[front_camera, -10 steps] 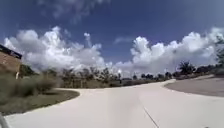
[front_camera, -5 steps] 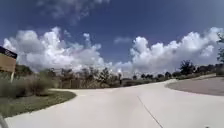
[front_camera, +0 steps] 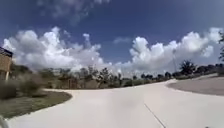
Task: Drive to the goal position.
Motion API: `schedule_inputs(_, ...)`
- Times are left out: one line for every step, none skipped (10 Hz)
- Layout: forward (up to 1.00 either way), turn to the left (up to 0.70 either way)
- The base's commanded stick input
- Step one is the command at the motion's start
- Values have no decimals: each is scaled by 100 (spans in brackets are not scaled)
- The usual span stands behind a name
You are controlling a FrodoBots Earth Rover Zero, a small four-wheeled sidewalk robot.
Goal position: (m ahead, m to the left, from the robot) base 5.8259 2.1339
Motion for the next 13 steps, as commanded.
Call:
schedule_inputs(70,0)
schedule_inputs(70,0)
schedule_inputs(70,0)
schedule_inputs(70,0)
schedule_inputs(70,0)
schedule_inputs(70,0)
schedule_inputs(70,0)
schedule_inputs(70,0)
schedule_inputs(70,29)
schedule_inputs(70,35)
schedule_inputs(70,35)
schedule_inputs(70,35)
schedule_inputs(70,35)
